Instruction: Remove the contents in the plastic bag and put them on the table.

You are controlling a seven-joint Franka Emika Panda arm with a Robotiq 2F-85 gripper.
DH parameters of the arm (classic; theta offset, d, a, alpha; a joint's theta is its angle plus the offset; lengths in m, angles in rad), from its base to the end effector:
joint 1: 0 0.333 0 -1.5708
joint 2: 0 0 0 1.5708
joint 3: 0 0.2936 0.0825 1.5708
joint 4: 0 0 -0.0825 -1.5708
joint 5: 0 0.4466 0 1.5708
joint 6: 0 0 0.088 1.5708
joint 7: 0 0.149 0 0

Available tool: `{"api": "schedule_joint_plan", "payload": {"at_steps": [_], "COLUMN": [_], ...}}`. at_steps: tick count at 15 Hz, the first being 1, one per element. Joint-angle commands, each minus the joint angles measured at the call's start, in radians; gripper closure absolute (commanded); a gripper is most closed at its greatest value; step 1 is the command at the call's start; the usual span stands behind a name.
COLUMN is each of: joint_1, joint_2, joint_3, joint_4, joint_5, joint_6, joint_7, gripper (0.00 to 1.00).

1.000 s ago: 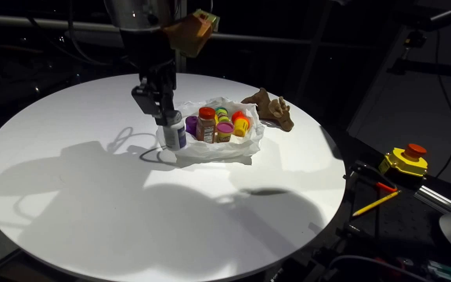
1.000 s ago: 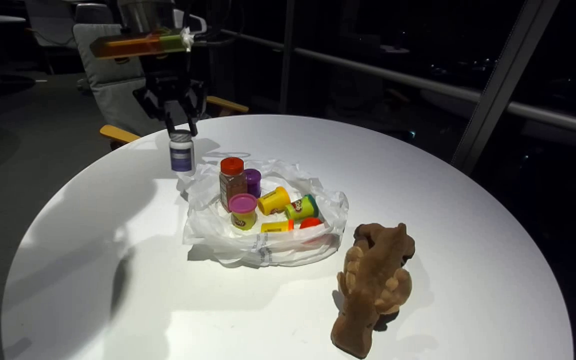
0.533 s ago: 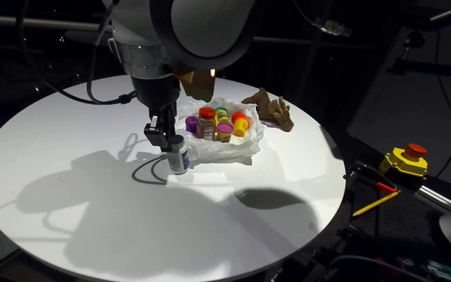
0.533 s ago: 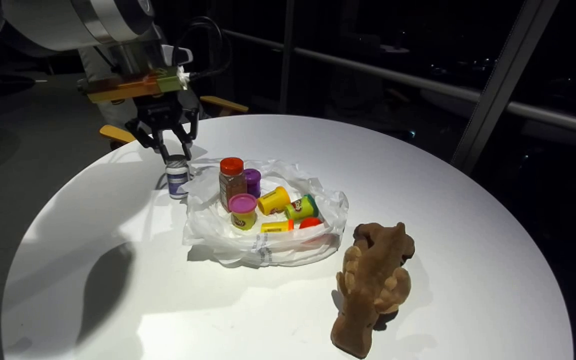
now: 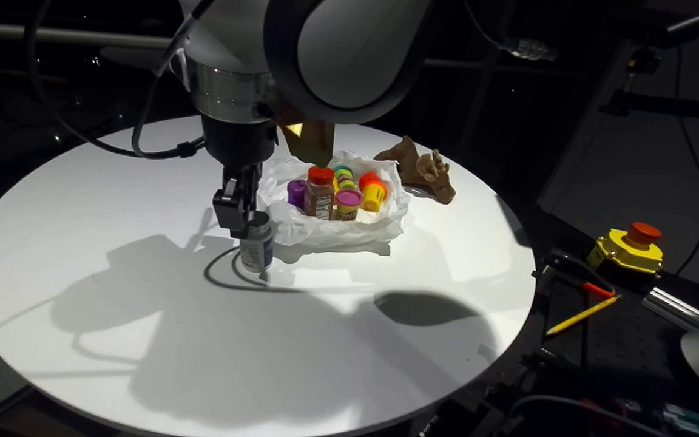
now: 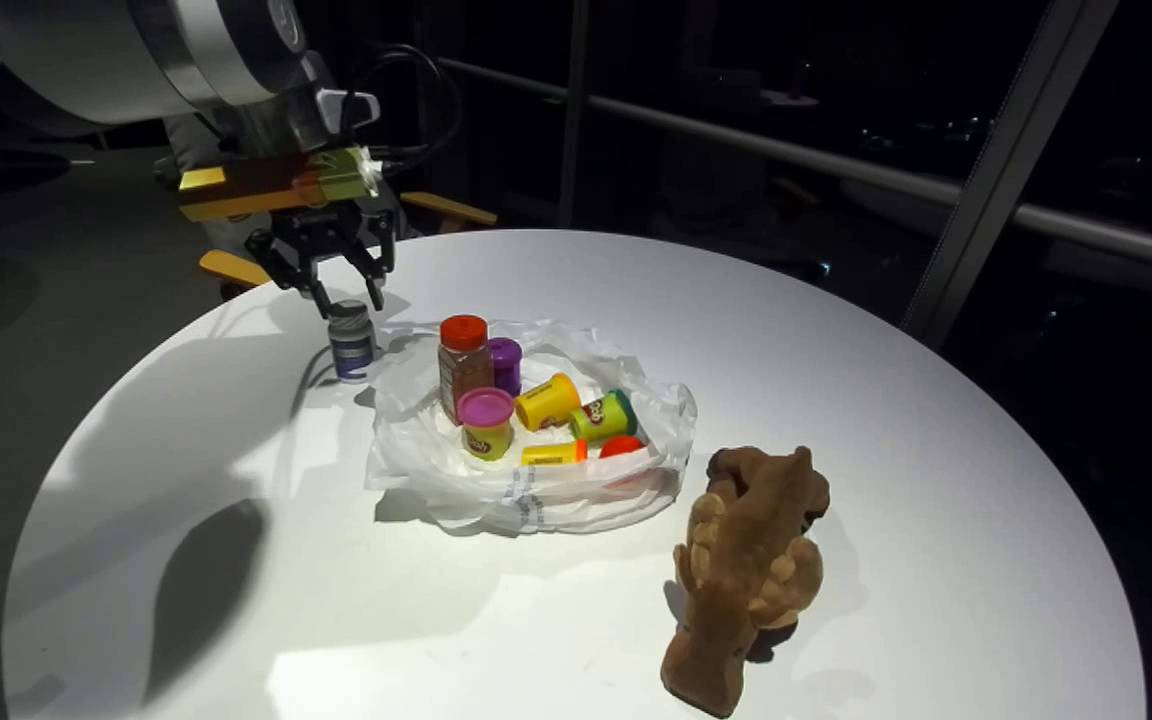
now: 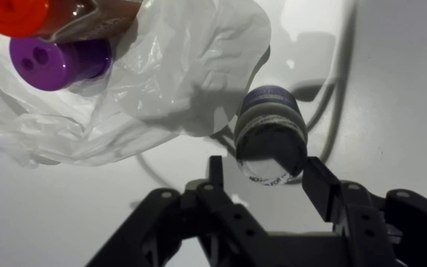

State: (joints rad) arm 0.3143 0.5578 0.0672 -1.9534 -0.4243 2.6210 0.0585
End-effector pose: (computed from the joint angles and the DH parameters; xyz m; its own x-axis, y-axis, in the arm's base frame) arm 0.6108 0.2482 0.0886 0.7759 0.6244 0.0900 0.5989 -0.7740 0.2055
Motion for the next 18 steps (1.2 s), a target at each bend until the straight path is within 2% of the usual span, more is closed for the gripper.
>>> {"api": "schedule_joint_plan", "payload": {"at_steps": [1, 2, 3, 8, 11, 13, 15, 18], "joint_1": [-0.041, -0.063, -0.078, -0.186, -0.241, -0.261, -0.278, -0.296], "joint_2": [-0.086, -0.110, -0.129, -0.222, -0.223, -0.200, -0.178, -0.141], "joint_3": [0.007, 0.016, 0.015, 0.037, 0.044, 0.036, 0.033, 0.038], "joint_4": [-0.061, -0.064, -0.064, -0.021, 0.010, 0.029, 0.027, 0.010], "joint_5": [0.043, 0.071, 0.089, 0.217, 0.278, 0.298, 0.307, 0.320], "joint_6": [0.004, -0.010, -0.019, -0.191, -0.310, -0.358, -0.362, -0.307], "joint_7": [-0.044, -0.059, -0.065, -0.225, -0.382, -0.433, -0.467, -0.493], "gripper": [0.10, 0.01, 0.00, 0.00, 0.00, 0.00, 0.00, 0.00]}}
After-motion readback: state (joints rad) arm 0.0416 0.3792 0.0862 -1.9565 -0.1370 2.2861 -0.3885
